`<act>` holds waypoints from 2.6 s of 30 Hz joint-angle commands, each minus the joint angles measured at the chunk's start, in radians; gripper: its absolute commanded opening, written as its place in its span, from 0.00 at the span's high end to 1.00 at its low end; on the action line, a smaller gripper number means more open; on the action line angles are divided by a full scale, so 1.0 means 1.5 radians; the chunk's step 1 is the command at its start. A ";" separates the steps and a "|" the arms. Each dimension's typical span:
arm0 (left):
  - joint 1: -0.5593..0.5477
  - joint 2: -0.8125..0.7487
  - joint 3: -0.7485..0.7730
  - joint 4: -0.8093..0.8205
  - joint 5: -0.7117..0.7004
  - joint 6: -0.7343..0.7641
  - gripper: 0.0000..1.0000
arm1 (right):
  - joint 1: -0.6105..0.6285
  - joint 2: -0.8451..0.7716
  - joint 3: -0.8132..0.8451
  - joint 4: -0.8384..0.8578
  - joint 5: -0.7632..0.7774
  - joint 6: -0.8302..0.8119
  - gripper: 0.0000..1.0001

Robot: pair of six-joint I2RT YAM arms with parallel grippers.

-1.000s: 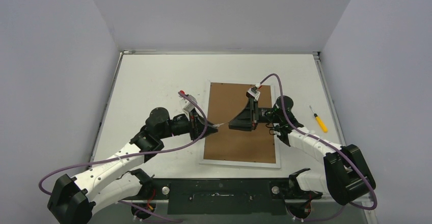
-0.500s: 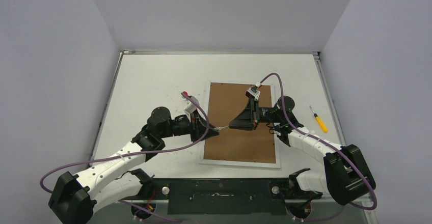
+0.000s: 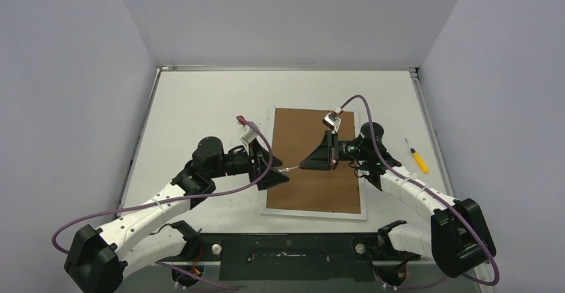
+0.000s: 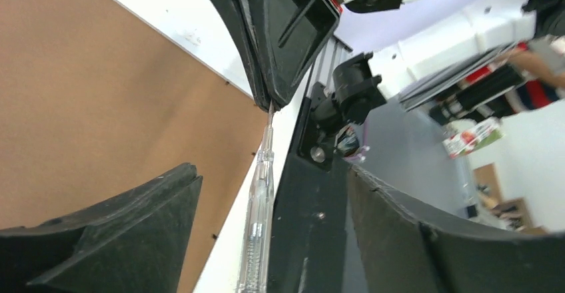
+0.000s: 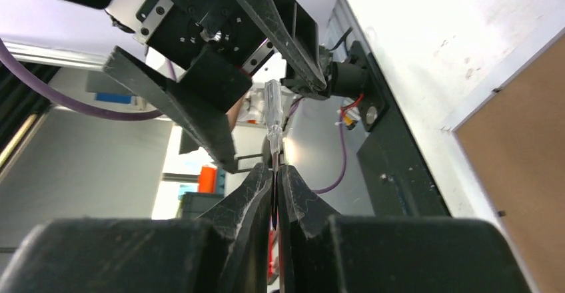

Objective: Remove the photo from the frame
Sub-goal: Adjust the screwdriver, then move the photo frame to the center of the board.

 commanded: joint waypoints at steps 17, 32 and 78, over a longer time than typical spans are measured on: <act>0.097 0.091 -0.004 0.289 0.090 -0.485 0.35 | 0.007 0.002 0.010 0.247 0.075 -0.092 0.95; 0.126 0.092 -0.020 0.280 0.117 -0.507 0.54 | -0.011 -0.001 0.060 0.064 0.058 -0.204 0.95; 0.267 -0.170 -0.029 -0.382 -0.283 -0.235 1.00 | -0.113 -0.039 0.012 -0.572 0.911 -0.438 0.10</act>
